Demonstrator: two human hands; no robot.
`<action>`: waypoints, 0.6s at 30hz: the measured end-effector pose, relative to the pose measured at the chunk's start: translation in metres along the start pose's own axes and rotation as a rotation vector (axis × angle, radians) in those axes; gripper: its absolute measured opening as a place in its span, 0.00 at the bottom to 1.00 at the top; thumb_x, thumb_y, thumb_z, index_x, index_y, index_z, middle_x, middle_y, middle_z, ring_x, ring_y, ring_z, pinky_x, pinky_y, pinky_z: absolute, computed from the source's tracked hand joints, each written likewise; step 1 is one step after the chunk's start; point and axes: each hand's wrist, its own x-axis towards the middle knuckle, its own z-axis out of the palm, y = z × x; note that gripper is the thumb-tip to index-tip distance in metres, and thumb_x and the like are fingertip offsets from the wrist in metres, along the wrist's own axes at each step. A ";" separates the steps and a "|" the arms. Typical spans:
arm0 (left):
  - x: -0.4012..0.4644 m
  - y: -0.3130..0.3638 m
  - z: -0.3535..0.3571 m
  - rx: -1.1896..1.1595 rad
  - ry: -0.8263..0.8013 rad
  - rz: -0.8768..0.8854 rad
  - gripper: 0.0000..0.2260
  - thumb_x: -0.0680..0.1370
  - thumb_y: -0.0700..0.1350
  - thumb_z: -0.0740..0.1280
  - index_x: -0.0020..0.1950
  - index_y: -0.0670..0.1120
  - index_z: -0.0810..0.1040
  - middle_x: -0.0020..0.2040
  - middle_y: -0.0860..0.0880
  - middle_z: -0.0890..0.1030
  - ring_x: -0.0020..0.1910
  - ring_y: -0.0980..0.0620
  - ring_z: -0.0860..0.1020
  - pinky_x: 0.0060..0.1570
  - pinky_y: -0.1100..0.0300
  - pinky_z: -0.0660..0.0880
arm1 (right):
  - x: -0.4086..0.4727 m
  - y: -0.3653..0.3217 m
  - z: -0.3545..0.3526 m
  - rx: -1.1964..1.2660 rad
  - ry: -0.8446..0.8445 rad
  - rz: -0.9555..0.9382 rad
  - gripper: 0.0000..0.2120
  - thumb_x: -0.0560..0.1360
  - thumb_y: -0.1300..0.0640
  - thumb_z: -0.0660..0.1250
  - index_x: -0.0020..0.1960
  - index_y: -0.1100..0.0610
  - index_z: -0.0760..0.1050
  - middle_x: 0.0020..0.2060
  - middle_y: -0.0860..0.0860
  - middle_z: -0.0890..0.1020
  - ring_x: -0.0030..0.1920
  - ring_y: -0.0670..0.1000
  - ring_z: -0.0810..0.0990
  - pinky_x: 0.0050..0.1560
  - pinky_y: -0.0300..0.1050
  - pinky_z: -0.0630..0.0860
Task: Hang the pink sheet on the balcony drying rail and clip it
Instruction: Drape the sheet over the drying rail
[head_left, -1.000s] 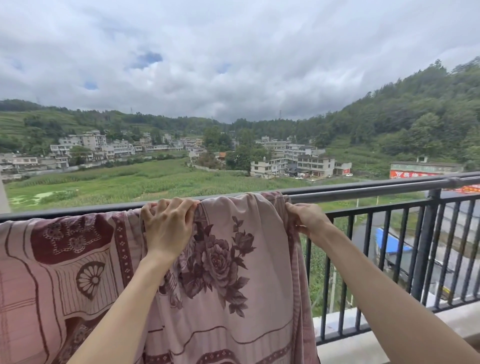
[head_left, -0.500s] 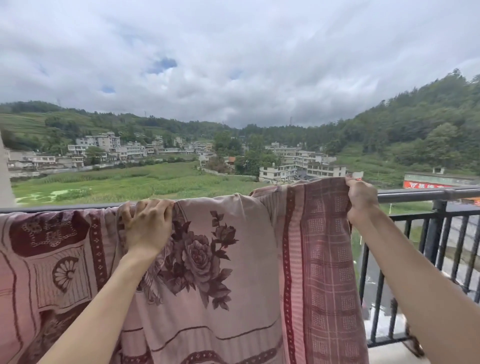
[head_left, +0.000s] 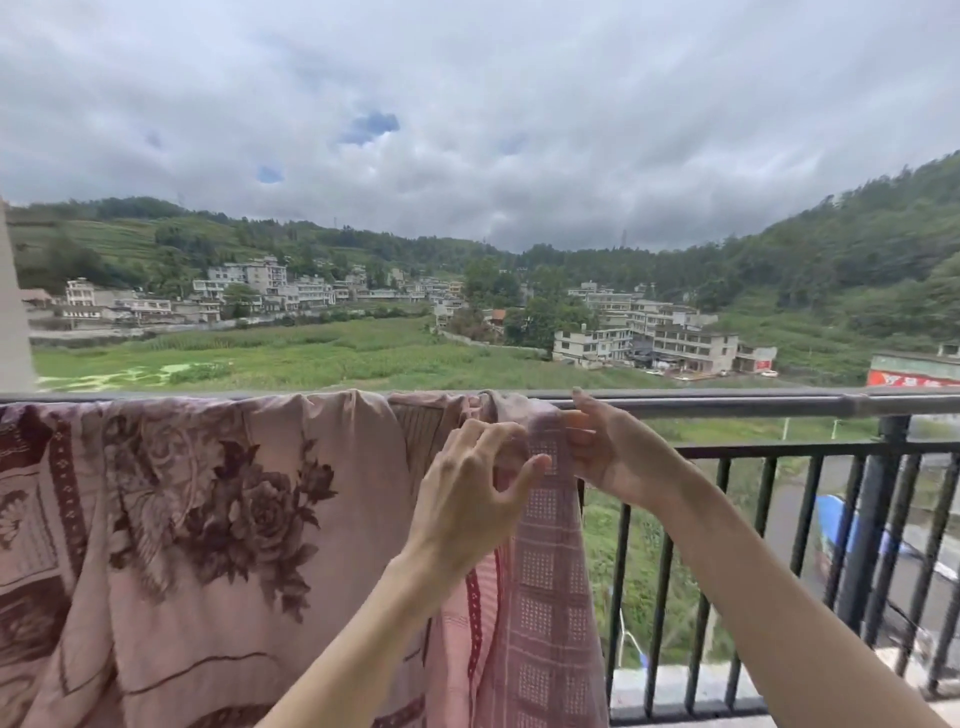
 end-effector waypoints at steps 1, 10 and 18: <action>-0.004 0.006 0.006 -0.075 -0.038 -0.065 0.26 0.73 0.63 0.63 0.66 0.49 0.69 0.56 0.57 0.71 0.55 0.59 0.71 0.55 0.62 0.70 | 0.000 0.001 0.005 -0.056 -0.035 -0.026 0.24 0.80 0.47 0.54 0.51 0.66 0.79 0.42 0.58 0.84 0.42 0.53 0.81 0.41 0.43 0.79; 0.002 -0.033 -0.001 -0.471 0.069 -0.504 0.06 0.79 0.41 0.62 0.49 0.45 0.79 0.40 0.50 0.81 0.37 0.56 0.77 0.38 0.64 0.73 | 0.023 0.011 0.046 -0.559 -0.068 -0.425 0.21 0.82 0.55 0.49 0.46 0.56 0.80 0.51 0.50 0.82 0.52 0.47 0.79 0.48 0.40 0.75; 0.019 -0.066 -0.061 -0.608 0.045 -0.717 0.12 0.80 0.38 0.56 0.51 0.42 0.79 0.49 0.41 0.83 0.48 0.46 0.81 0.53 0.51 0.75 | 0.073 0.061 0.051 -1.334 0.007 -1.210 0.21 0.70 0.59 0.71 0.63 0.53 0.73 0.56 0.52 0.78 0.56 0.51 0.74 0.57 0.47 0.74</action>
